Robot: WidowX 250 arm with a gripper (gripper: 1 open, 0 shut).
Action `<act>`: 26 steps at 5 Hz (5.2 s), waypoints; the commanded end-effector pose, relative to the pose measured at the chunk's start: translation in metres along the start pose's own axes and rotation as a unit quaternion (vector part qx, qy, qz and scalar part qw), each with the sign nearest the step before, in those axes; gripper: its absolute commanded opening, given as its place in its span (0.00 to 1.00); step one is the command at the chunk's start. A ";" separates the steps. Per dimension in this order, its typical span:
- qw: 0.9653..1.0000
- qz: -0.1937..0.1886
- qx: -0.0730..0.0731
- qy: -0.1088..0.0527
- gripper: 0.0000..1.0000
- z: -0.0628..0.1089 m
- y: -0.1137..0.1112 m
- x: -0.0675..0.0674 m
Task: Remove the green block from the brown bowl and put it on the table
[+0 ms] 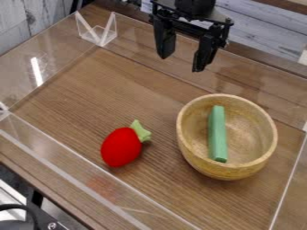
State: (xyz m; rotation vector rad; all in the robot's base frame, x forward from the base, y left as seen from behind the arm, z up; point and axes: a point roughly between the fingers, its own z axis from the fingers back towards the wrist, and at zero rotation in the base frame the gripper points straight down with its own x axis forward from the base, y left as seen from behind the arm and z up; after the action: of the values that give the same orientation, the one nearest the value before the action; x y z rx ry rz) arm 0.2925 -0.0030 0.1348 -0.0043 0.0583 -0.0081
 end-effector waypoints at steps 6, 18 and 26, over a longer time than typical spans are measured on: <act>0.999 0.029 -0.027 0.022 1.00 -0.025 -0.082 0.010; 0.980 0.196 -0.007 0.040 1.00 -0.115 -0.063 0.018; 0.974 0.225 0.005 0.039 0.00 -0.081 -0.059 -0.016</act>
State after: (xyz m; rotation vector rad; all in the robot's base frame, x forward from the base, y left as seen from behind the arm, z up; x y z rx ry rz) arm 0.2637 -0.0602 0.0392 0.0392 0.1921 0.4484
